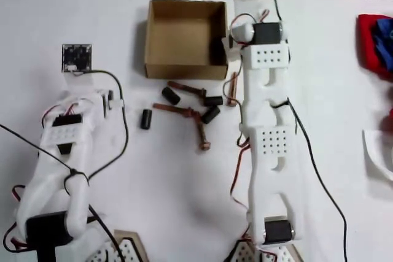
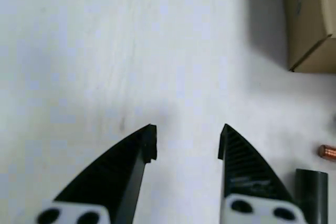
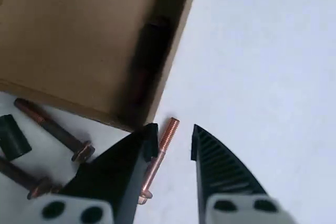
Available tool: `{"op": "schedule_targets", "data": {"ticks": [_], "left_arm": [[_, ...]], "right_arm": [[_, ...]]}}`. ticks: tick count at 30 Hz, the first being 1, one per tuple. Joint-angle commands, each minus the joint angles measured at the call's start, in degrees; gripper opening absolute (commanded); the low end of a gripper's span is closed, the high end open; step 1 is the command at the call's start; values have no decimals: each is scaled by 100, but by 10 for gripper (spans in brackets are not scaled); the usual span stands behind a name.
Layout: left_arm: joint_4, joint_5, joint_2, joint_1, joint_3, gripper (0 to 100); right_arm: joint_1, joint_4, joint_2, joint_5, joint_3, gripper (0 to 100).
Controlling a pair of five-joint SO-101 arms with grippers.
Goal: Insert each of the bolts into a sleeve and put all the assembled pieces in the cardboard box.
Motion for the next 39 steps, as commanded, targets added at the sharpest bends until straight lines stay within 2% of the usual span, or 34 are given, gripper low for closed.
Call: {"op": "schedule_targets", "data": {"ticks": [1,4,10,13,16,25,30,39], "left_arm": [[-97,44,-9,-35,-22,211],[-97,44,-9,-35,-22,211],[-97,44,-9,-35,-22,211],[-97,44,-9,-35,-22,211],[-97,44,-9,-35,-22,211],[-88,44,-9,-35,-22,211],[-88,44,-9,-35,-22,211],[-97,35,-9,-35,-22,211]], "right_arm": [[-171,163,-664,651,369,99],[-268,171,-1305,1398,1503,98],[-752,145,-3319,3156,5046,100],[-1130,84,-3934,3807,6409,155],[-1393,-75,-3960,4281,7095,243],[-1473,-488,-3002,5160,7341,257],[-1508,-778,-2624,5635,7341,188],[-1473,-796,-2114,5635,6716,187]]}}
